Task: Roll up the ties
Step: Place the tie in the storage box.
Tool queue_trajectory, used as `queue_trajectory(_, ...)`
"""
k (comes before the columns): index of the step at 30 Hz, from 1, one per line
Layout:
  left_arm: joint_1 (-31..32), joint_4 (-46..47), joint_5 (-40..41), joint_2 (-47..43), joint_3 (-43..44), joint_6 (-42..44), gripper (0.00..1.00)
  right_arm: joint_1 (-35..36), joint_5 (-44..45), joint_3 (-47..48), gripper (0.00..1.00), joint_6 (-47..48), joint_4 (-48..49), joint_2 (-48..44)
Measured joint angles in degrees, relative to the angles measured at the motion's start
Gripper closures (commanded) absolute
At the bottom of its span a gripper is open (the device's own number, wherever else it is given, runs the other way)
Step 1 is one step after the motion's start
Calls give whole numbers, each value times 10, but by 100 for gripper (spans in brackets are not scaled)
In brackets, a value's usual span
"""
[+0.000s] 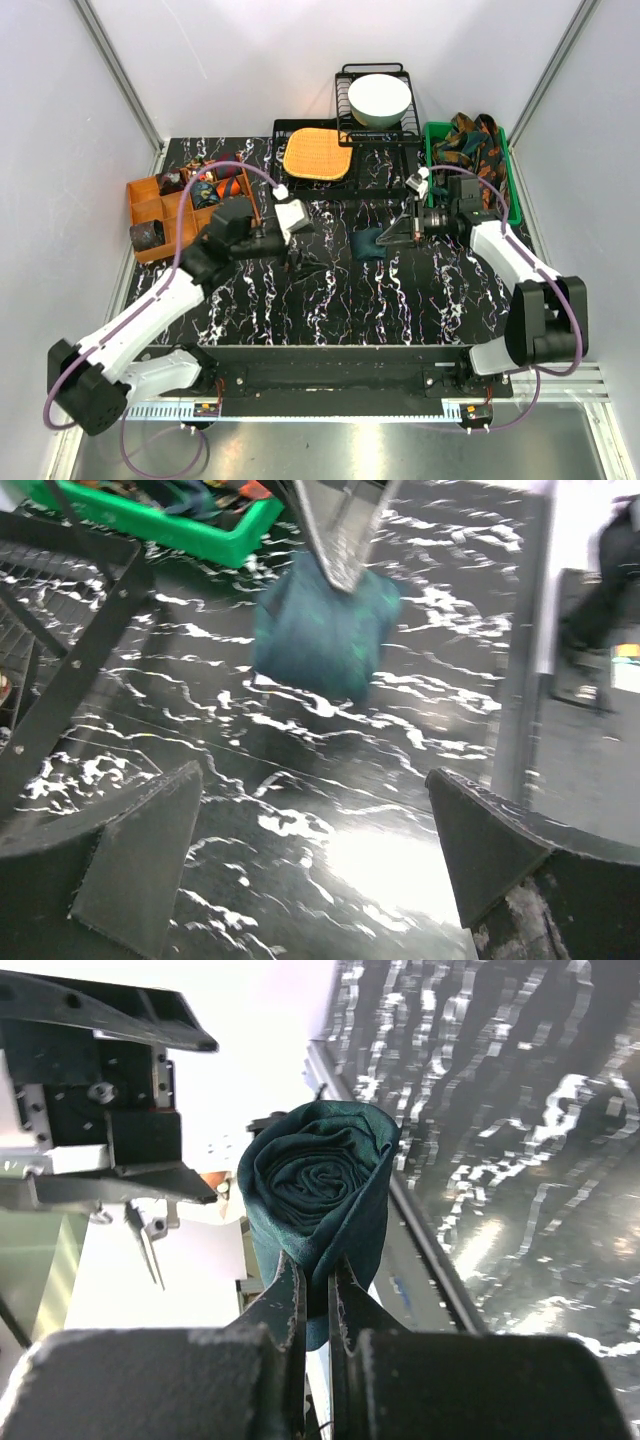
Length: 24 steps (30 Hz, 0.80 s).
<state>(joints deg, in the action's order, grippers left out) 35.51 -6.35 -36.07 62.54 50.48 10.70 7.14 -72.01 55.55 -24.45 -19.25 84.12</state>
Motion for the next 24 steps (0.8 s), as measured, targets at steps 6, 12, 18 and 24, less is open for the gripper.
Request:
queue_trajectory(6,-45,-59,-75,-31,43,-135,1,1,-14,15,100,-19,-1,-60)
queue_trajectory(12,-83,68,-121,-48,-31,-403,1,17,-13,10,100,-50,27,-99)
queue_trajectory(18,-64,83,-122,-32,-34,-301,1,34,-9,-37,100,-109,107,-107)
queue_trajectory(24,40,49,-24,-88,-37,21,1,44,-4,-62,100,-132,148,-111)
